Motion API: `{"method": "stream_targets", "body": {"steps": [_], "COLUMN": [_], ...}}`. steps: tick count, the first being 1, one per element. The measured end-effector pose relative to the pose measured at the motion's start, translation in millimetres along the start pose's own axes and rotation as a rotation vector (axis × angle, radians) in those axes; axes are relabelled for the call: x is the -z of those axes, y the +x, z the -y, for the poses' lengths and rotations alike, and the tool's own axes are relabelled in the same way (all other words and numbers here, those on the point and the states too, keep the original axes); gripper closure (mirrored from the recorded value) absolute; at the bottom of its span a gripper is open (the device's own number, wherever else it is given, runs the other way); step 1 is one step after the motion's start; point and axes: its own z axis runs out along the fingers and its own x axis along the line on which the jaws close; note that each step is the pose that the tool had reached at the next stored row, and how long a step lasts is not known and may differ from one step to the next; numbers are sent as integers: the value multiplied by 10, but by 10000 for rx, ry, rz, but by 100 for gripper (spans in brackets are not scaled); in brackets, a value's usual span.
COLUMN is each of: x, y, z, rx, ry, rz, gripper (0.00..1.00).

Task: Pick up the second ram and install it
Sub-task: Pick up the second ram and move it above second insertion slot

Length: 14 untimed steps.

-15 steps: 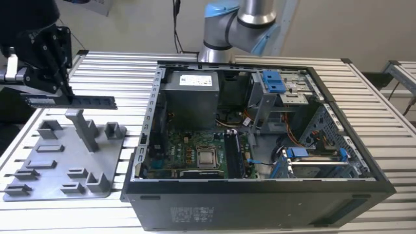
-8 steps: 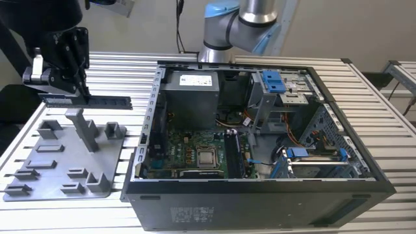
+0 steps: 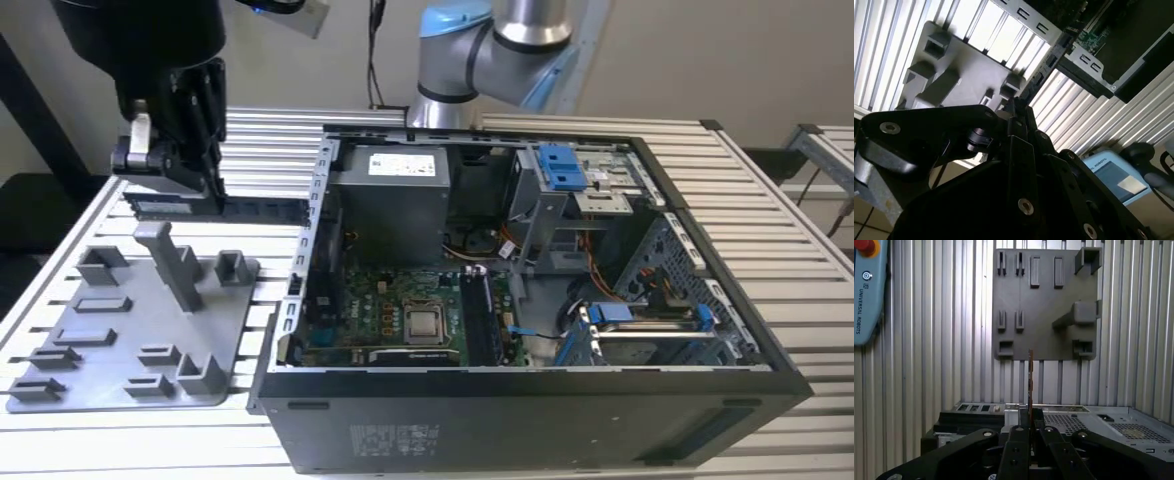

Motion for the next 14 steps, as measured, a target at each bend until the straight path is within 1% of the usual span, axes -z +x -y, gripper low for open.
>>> {"method": "stream_targets", "body": {"steps": [7,14], "x": [14,28], "y": [1,2], "z": [261,538], "rx": [-1,-2], "ry": [-34,-63], "rz": [1,2], "gripper": [86,86]}}
